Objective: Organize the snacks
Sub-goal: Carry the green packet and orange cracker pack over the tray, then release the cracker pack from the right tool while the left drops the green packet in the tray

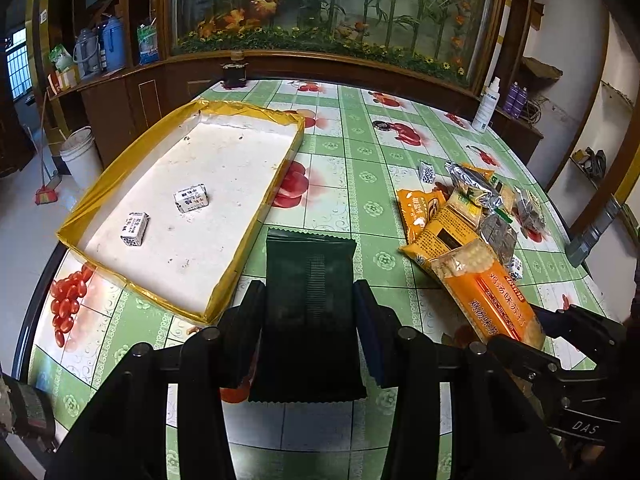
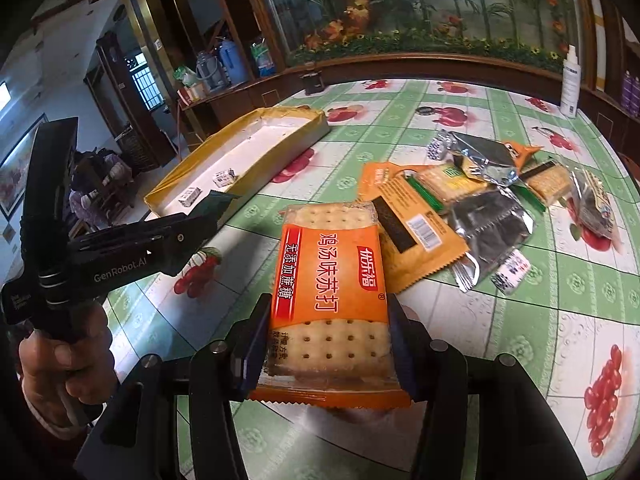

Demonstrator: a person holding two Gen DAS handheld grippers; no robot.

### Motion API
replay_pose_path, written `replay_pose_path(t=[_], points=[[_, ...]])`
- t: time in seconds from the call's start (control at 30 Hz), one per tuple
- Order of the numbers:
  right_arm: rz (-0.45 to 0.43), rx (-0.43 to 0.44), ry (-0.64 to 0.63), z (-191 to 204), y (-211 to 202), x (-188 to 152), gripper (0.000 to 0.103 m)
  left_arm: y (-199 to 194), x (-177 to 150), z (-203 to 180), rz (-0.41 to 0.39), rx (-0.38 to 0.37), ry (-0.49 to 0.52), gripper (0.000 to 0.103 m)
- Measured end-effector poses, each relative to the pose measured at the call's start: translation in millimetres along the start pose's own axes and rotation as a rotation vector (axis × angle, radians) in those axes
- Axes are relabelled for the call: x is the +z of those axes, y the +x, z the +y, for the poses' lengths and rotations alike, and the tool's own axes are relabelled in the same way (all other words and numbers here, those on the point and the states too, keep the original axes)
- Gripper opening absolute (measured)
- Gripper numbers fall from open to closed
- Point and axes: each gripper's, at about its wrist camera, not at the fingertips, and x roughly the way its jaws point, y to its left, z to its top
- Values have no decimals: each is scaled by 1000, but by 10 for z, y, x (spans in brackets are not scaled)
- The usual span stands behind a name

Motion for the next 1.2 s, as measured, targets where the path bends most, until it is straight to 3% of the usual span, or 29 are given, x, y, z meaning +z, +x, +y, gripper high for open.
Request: replay_pose_path(t=[0.47,0.77,1.2], points=[[0,71,-77,372,305,415,54,-50,203,394,-28,60,-50,42],[-3,126,-141,718,674,859,54,-8,392,877,-45,109,-146,43],[27,136,-173,1110,1488,1433,54,346,481,1144,23,134,-196,43]])
